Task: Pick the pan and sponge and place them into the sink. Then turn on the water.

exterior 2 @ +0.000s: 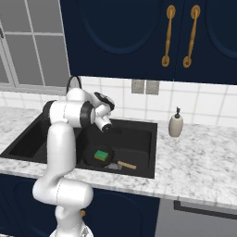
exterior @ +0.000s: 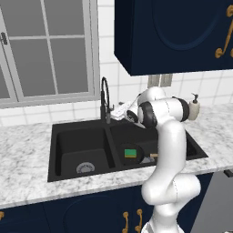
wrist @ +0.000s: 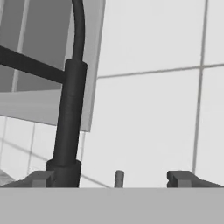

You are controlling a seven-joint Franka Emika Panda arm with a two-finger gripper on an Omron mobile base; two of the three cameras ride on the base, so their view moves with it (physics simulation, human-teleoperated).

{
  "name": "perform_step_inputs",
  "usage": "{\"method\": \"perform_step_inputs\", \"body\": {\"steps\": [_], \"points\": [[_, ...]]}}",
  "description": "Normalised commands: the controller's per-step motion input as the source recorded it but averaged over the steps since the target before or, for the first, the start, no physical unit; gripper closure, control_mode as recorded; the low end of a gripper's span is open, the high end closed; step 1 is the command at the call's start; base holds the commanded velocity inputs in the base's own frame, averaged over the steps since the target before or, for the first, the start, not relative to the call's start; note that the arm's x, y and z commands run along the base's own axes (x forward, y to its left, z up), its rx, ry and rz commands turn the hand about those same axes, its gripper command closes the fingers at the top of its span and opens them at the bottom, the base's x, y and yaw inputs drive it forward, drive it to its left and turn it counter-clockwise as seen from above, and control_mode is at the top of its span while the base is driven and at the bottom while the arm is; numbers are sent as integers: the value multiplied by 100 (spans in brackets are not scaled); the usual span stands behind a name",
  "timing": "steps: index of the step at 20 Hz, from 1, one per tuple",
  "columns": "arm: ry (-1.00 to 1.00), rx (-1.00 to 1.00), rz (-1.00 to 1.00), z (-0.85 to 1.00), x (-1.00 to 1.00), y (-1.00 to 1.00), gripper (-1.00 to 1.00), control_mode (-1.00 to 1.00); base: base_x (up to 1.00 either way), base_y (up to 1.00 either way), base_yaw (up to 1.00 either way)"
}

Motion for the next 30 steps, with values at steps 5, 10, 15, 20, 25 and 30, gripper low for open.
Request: {"method": "perform_step_inputs", "body": {"steps": [5, 10, 15, 20, 25, 30], "points": [[3, 2, 0, -34, 32, 0, -100, -100, 0, 0, 0], [0, 1, 0, -29, 32, 0, -100, -100, 0, 0, 0], [0, 1, 0, -15, 51, 2, -100, -100, 0, 0, 0], [0, 1, 0, -11, 49, 12, 100, -100, 0, 0, 0], [0, 2, 0, -14, 36, 2, 100, -100, 0, 0, 0], [0, 3, 0, -14, 34, 0, 100, -100, 0, 0, 0]]}}
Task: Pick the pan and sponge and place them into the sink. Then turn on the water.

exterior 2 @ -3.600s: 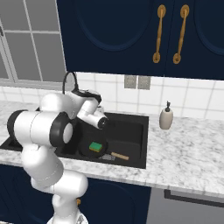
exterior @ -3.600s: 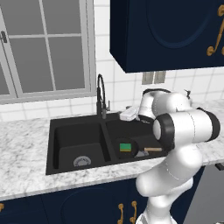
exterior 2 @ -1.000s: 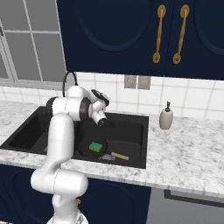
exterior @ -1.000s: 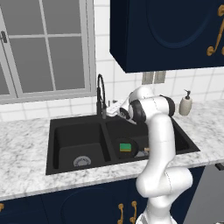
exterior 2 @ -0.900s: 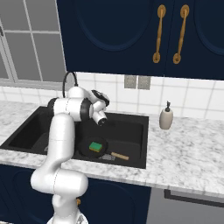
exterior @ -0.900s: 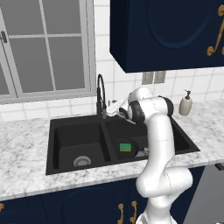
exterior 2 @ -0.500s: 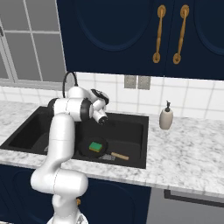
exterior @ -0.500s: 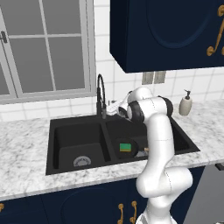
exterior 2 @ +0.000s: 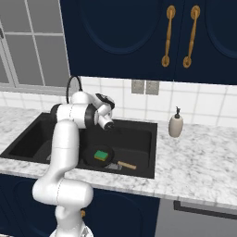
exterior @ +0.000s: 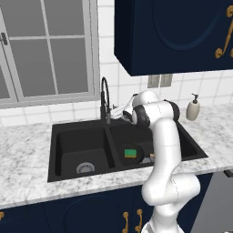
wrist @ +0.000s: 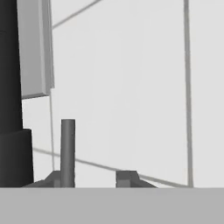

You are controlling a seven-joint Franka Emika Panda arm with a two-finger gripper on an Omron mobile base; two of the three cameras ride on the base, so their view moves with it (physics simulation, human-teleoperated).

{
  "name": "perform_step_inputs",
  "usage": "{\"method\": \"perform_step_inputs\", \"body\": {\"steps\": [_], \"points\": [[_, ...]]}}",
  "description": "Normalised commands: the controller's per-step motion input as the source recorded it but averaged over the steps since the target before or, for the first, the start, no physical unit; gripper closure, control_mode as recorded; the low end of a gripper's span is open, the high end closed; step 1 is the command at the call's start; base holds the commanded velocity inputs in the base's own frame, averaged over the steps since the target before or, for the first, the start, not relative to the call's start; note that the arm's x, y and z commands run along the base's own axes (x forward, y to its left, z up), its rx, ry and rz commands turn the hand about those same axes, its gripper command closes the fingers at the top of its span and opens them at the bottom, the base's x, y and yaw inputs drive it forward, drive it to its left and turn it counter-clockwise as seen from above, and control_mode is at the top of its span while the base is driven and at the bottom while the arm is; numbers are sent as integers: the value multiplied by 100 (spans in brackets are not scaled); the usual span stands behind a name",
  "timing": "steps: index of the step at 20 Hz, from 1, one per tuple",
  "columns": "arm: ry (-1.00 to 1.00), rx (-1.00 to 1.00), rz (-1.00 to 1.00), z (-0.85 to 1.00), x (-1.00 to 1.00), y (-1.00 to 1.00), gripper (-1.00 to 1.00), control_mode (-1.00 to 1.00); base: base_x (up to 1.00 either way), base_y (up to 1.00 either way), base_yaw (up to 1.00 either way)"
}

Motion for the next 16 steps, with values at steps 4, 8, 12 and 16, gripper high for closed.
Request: {"method": "perform_step_inputs", "body": {"steps": [4, 8, 12, 16], "points": [[-3, 3, 0, -16, 40, 0, 100, -100, 0, 0, 0], [-4, 4, 0, -12, 46, 0, 100, -100, 0, 0, 0], [-3, 7, -2, -19, 55, -11, 100, -100, 0, 0, 0], [0, 12, -8, -19, 73, -26, 100, -100, 0, 0, 0]]}}
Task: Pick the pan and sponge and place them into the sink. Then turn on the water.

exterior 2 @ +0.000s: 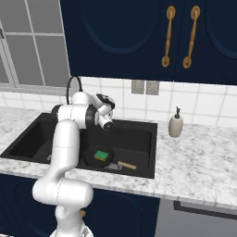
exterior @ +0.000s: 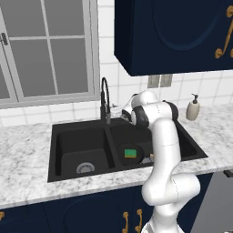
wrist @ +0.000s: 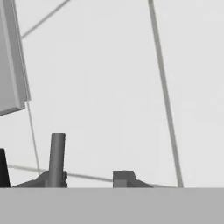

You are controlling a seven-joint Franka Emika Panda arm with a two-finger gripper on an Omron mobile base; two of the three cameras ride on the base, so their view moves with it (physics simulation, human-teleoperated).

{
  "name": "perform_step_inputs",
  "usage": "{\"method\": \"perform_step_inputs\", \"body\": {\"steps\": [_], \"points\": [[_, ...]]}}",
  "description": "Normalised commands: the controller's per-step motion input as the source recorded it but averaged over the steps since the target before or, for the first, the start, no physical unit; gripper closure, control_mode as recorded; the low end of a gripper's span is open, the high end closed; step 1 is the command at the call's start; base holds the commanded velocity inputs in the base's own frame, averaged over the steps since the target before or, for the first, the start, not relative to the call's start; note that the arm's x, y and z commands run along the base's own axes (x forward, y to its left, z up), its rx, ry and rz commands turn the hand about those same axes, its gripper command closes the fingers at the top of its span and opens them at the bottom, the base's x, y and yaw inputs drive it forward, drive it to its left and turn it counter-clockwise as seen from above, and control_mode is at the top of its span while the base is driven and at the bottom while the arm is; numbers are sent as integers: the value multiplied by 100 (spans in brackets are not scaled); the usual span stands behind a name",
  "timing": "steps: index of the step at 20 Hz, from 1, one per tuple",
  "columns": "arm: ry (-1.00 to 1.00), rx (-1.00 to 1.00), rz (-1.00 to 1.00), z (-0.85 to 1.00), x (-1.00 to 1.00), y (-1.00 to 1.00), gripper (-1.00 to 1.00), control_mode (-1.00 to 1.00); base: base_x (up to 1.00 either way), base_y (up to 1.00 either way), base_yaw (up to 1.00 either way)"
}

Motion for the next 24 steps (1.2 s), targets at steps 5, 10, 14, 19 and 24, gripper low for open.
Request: {"method": "perform_step_inputs", "body": {"steps": [5, 10, 14, 19, 24], "points": [[1, 16, -5, -34, 63, -66, 100, -100, 0, 0, 0], [3, 11, -5, -72, 43, -88, 100, -100, 0, 0, 0], [13, 20, 0, -69, 6, -100, 100, -100, 0, 0, 0], [13, 22, 0, -65, 0, -100, 100, -100, 0, 0, 0], [15, 22, 0, -80, 0, -100, 100, -100, 0, 0, 0]]}}
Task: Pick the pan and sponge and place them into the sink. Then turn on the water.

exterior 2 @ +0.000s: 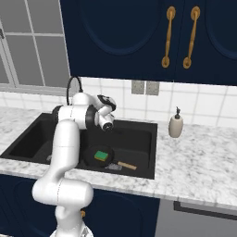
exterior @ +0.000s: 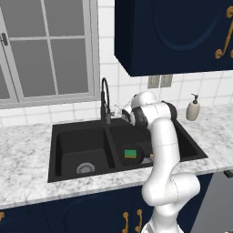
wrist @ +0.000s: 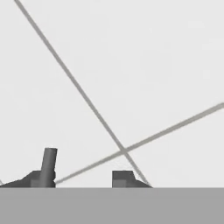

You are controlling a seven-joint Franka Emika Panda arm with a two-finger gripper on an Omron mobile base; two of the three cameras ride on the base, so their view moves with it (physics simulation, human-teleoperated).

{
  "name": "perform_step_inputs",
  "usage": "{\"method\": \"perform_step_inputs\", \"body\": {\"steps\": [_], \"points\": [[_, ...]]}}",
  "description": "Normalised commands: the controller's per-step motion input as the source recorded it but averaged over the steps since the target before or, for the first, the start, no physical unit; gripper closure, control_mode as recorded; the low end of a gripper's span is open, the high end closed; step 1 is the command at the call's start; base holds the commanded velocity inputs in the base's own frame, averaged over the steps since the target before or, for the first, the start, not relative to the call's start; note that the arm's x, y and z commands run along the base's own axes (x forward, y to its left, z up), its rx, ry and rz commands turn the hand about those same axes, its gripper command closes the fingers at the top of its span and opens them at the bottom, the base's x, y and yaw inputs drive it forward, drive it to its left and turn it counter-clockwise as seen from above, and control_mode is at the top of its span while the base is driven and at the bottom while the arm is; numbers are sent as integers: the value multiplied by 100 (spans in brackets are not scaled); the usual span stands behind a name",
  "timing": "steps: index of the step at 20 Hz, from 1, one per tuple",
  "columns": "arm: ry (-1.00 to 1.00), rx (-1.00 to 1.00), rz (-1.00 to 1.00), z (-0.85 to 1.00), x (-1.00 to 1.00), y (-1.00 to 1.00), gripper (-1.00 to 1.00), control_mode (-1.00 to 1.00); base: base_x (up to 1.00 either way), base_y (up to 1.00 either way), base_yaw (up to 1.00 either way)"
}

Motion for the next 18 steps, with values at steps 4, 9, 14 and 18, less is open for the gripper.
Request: {"method": "perform_step_inputs", "body": {"steps": [4, 9, 14, 18], "points": [[24, 17, 0, -99, 14, -100, 100, -100, 0, 0, 0], [23, 14, 0, -99, 11, -100, 100, -100, 0, 0, 0], [-4, 12, 0, -58, -65, -100, 100, -100, 0, 0, 0], [-26, 17, 0, -4, -100, -100, 100, -100, 0, 0, 0]]}}
